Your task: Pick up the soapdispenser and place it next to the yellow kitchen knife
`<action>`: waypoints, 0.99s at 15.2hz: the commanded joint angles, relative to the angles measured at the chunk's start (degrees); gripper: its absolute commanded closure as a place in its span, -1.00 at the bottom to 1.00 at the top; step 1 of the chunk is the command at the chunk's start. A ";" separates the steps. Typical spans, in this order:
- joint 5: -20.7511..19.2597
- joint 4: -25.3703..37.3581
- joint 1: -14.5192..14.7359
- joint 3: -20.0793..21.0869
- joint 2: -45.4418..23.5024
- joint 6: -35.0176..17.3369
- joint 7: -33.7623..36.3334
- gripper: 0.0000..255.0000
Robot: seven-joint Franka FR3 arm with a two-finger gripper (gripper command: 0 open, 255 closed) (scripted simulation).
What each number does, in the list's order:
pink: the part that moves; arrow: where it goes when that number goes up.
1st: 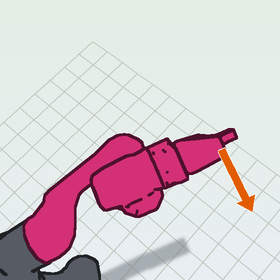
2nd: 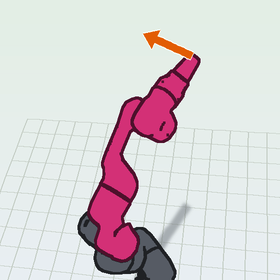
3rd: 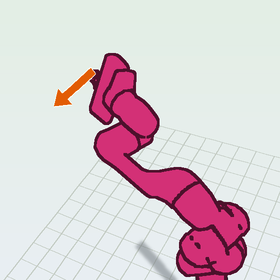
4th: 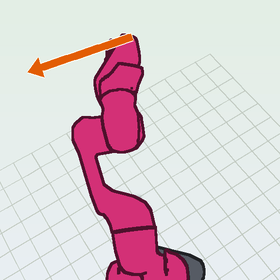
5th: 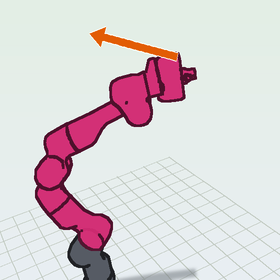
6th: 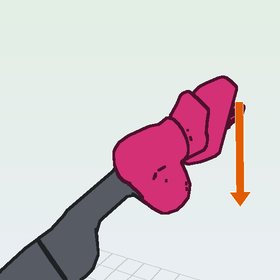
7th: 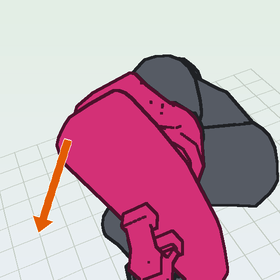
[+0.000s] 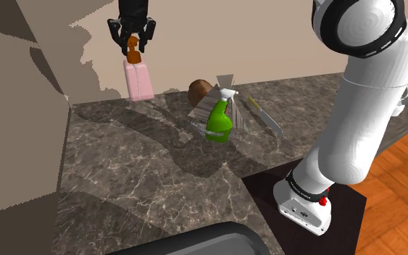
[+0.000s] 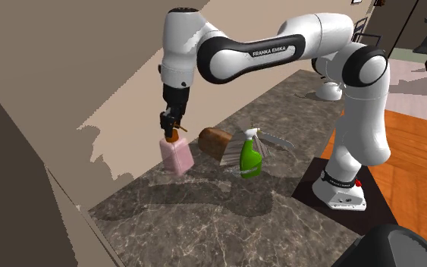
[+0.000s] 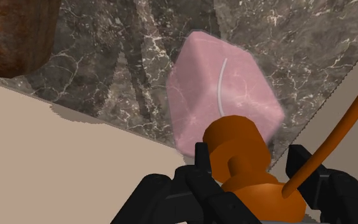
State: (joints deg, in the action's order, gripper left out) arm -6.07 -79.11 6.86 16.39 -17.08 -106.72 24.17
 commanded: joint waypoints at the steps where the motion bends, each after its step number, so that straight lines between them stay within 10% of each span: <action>1: -0.08 2.15 0.12 0.00 -0.44 1.73 -0.10 1.00; 15: -1.58 20.99 2.23 0.07 -5.63 15.48 -0.15 1.00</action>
State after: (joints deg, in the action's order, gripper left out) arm -7.51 -59.69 8.88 16.45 -22.28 -92.39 24.02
